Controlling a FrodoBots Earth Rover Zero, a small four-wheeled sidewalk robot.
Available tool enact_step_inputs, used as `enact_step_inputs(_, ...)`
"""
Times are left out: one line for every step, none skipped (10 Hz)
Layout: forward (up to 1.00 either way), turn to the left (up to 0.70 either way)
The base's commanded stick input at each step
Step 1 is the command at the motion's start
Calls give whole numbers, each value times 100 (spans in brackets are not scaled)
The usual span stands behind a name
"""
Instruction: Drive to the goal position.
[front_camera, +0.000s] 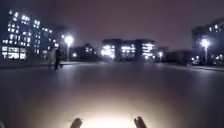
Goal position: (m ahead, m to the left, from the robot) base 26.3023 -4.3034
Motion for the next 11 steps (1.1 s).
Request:
enact_step_inputs(100, 0)
enact_step_inputs(100, 0)
enact_step_inputs(100, 0)
enact_step_inputs(100, 0)
enact_step_inputs(100, 0)
enact_step_inputs(100, 0)
enact_step_inputs(100, 0)
enact_step_inputs(100, 0)
enact_step_inputs(100, 0)
enact_step_inputs(100, 0)
enact_step_inputs(100, 0)
